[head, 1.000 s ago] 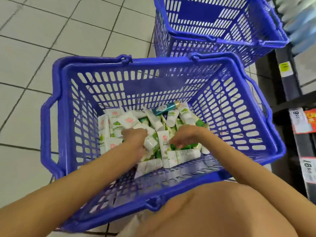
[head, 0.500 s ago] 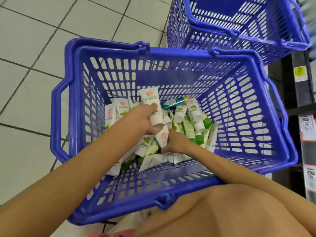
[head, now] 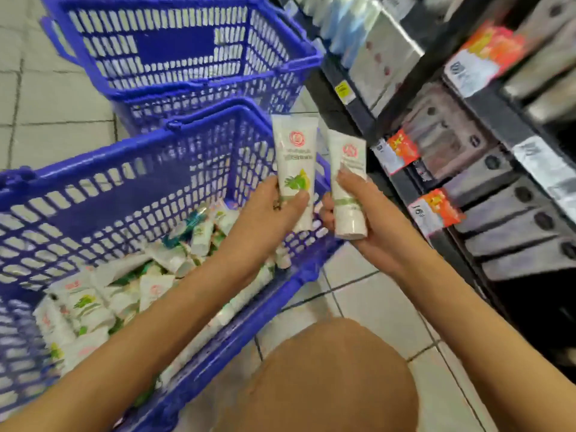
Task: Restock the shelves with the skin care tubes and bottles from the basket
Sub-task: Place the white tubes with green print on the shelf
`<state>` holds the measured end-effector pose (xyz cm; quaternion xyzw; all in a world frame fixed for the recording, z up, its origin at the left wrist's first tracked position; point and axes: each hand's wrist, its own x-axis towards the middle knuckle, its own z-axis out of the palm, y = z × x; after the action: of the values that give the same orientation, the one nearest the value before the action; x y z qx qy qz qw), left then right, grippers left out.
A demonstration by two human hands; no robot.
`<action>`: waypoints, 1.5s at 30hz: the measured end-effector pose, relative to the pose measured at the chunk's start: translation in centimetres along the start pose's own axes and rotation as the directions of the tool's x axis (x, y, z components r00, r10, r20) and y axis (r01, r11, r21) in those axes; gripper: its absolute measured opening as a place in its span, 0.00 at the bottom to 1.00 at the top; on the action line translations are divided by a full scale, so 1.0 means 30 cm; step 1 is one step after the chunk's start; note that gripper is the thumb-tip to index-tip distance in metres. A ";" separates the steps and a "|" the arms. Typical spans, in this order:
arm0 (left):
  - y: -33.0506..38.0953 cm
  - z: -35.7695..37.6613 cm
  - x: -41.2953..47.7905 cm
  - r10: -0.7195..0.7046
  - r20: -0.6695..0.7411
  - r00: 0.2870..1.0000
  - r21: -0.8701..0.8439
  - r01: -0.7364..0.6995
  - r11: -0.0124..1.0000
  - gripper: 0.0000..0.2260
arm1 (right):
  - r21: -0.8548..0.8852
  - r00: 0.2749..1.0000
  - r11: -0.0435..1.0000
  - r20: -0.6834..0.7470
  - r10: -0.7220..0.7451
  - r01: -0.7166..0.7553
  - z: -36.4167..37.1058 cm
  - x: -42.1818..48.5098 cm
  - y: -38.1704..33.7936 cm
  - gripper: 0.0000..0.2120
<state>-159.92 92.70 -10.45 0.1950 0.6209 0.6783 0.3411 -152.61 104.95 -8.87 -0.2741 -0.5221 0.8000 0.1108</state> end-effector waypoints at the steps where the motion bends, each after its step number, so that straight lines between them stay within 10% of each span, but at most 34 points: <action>1: 0.027 0.096 0.014 0.031 0.086 0.996 -0.009 -0.031 0.999 0.12 | 0.054 0.998 0.998 -0.053 -0.037 0.039 -0.079 -0.051 -0.050 0.06; 9: 0.103 0.978 -0.130 0.164 0.622 0.765 0.028 -0.232 0.972 0.14 | 0.060 0.847 0.958 -0.486 -0.218 0.281 -0.698 -0.749 -0.271 0.23; 14: 0.027 1.402 -0.403 0.028 0.870 0.492 0.046 -0.138 0.989 0.07 | -0.010 0.695 0.908 -0.639 -0.328 0.419 -0.949 -1.276 -0.179 0.22; 18: -0.065 1.582 -0.586 -0.113 0.899 0.424 0.102 0.050 0.994 0.05 | 0.029 0.567 0.836 -0.748 -0.346 0.548 -1.091 -1.535 -0.047 0.15; 24: -0.144 1.738 -0.715 -0.093 0.898 0.429 0.054 0.103 0.993 0.06 | -0.250 0.221 0.795 -0.876 -0.428 0.552 -1.264 -1.757 0.002 0.21; 28: -0.146 1.787 -0.746 -0.056 0.881 0.470 0.045 0.035 0.998 0.05 | -0.533 -0.062 0.839 -0.846 -0.530 0.108 -1.400 -1.812 -0.078 0.16; 35: -0.166 1.800 -0.744 -0.084 0.858 0.507 0.084 0.022 0.996 0.06 | -0.629 -0.059 0.737 -0.750 -0.659 -0.247 -1.562 -1.732 -0.091 0.17; 45: -0.161 1.806 -0.756 -0.140 0.861 0.490 0.107 0.096 0.990 0.09 | -0.607 -0.241 0.770 -0.731 -0.638 -0.196 -1.522 -1.699 -0.106 0.17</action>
<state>-105.90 115.12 -3.28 0.4729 0.3932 0.4506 0.6471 -85.61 118.06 -3.48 -0.6864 -0.4774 0.0676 0.5443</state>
